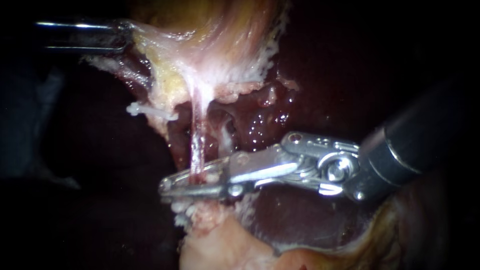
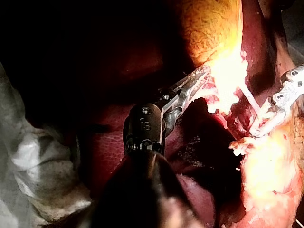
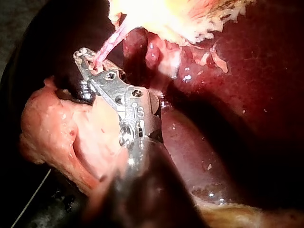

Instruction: Clipping second clip right tube

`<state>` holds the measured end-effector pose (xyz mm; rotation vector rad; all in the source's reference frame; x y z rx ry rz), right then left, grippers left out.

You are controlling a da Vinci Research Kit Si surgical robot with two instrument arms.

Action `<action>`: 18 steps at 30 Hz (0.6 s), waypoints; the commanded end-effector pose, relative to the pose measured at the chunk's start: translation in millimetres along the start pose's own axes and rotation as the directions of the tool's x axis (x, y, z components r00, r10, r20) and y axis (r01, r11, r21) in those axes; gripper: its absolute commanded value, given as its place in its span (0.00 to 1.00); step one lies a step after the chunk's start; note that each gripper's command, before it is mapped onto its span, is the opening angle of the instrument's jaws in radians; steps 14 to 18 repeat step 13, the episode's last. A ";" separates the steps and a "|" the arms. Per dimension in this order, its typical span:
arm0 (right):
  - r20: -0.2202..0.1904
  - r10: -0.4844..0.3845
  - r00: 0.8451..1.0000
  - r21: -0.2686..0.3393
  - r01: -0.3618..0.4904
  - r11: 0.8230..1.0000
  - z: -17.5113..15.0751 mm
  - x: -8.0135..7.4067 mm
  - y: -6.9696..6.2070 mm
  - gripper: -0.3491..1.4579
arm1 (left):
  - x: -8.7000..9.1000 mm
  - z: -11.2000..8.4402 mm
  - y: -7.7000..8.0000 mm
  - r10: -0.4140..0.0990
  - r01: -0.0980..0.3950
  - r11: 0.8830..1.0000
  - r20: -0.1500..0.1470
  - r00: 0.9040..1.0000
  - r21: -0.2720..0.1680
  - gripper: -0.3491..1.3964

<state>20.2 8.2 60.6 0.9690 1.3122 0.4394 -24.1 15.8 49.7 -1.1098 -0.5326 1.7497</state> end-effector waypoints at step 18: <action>0.009 0.002 1.000 0.003 -0.002 1.000 -0.1 -0.6 0.1 0.00 | 0.0 0.0 0.0 0.000 0.000 1.000 0.000 1.000 0.000 0.00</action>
